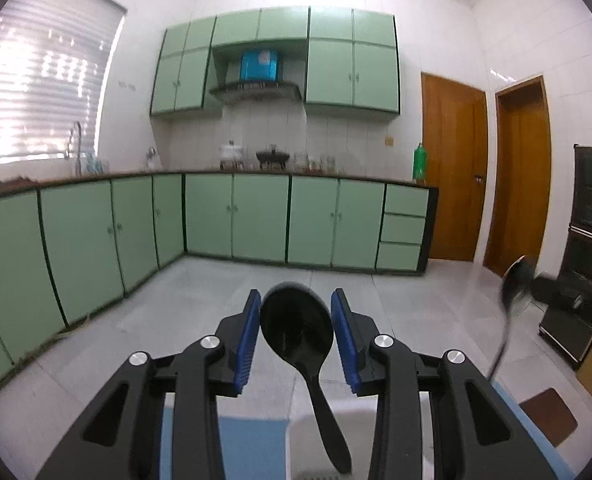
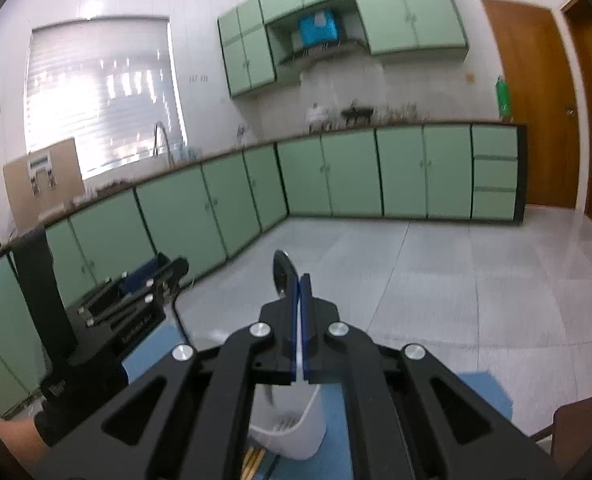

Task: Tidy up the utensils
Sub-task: 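Lift and lower the silver spoon into the white holder while the left tool inserts the black spoon, then open both tools and withdraw them from the holder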

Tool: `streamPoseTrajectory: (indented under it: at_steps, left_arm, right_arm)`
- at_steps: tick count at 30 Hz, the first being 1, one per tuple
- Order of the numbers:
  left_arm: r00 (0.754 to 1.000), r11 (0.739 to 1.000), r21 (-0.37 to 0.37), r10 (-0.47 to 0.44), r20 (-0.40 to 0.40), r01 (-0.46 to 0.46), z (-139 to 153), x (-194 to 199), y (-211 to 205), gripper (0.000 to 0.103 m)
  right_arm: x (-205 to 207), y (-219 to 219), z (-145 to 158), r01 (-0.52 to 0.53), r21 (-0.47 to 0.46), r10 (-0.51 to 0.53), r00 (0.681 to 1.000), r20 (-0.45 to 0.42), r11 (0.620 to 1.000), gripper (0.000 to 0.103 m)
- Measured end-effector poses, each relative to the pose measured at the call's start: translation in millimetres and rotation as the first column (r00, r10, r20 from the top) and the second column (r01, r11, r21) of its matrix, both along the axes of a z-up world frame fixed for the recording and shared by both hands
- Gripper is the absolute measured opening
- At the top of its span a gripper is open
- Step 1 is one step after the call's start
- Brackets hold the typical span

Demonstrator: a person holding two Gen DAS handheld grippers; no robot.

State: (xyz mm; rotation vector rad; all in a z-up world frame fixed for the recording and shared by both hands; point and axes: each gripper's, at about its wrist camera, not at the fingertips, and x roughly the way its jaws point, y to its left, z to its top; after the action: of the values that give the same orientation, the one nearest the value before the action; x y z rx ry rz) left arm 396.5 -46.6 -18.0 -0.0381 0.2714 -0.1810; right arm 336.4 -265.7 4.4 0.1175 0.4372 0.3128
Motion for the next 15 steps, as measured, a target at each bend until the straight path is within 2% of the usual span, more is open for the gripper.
streamPoseTrajectory:
  at_steps: [2,3,4,5,8,13,15]
  left_arm:
    - [1.000,1.000,-0.010,-0.001,-0.007,0.001,-5.6,-6.4,2.0,0.053]
    - [1.000,1.000,-0.012,-0.003,-0.008,0.003,-6.2,-8.4,2.8,0.055]
    - [1.000,1.000,-0.010,-0.009,-0.011,0.008,-5.2,-12.4,3.3,0.055]
    - [1.000,1.000,-0.007,-0.008,-0.015,0.008,-6.6,-16.6,4.7,0.055]
    - [0.999,1.000,-0.003,0.000,-0.046,0.000,-6.1,-28.9,8.9,0.057]
    - [0.989,1.000,0.027,0.004,-0.150,0.000,-21.3,-74.4,15.6,0.068]
    - [0.981,0.999,0.046,0.006,-0.195,0.003,-33.8,-96.5,16.9,0.073]
  right_arm:
    - [3.0,4.7,-10.9,-0.014,0.006,0.014,0.999,-0.037,1.000,0.005]
    - [2.4,5.5,-15.1,-0.014,0.010,0.015,0.999,-0.048,1.000,0.006]
    - [0.7,6.4,-17.1,-0.011,0.014,0.012,0.998,-0.054,1.000,0.013]
    - [-2.8,6.4,-19.9,-0.004,0.020,0.005,0.998,-0.061,1.000,0.027]
    - [-19.1,5.5,-24.3,0.038,0.010,-0.037,0.997,-0.063,0.999,0.055]
    - [-66.1,9.4,-43.5,0.080,-0.030,-0.083,0.991,-0.103,0.996,0.082]
    - [-89.3,12.5,-59.2,0.092,-0.042,-0.097,0.985,-0.145,0.995,0.084]
